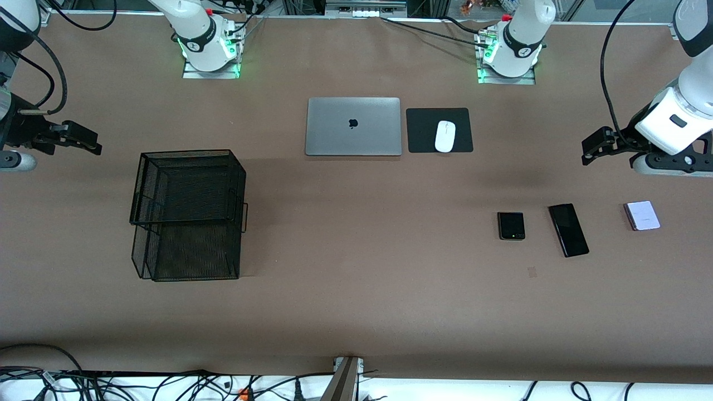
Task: Place phones with both arms
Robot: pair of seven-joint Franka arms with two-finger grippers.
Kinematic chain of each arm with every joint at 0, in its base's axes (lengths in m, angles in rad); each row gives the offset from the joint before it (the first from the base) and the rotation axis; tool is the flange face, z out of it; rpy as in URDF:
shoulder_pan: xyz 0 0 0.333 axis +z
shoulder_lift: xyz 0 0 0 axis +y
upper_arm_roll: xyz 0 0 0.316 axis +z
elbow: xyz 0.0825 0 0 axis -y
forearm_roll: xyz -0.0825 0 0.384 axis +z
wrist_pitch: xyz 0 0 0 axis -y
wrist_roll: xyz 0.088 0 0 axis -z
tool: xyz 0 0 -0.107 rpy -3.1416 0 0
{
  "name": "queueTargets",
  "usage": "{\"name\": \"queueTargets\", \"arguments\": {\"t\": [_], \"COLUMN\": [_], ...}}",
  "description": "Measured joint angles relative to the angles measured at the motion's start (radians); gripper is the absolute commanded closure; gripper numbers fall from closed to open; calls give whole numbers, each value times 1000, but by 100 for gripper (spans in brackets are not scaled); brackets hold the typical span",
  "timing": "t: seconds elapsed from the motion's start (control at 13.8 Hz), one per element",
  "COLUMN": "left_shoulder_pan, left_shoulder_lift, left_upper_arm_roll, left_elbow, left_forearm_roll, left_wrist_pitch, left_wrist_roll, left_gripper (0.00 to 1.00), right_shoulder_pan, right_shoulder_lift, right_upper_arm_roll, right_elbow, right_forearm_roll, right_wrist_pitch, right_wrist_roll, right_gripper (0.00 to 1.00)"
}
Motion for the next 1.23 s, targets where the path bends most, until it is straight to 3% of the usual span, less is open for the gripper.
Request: {"name": "queueTargets", "arguments": {"t": [0.72,1.23], "left_shoulder_pan": [-1,-1], "left_shoulder_lift": [15,163], "left_upper_arm_roll": [-5,-5], "left_elbow": [1,-1], "left_forearm_roll": [1,1], "left_wrist_pitch": [-32,9], "left_wrist_roll": [-3,-2], "left_gripper": [0,0], "right_shoulder_pan": [0,0], "right_shoulder_lift": [-12,-45], "right_upper_arm_roll": [-4,-8], "right_elbow": [1,1], "right_forearm_roll": [0,0], "right_wrist_pitch": [11,-2], "right_wrist_roll": [0,1], "right_gripper": [0,0]}}
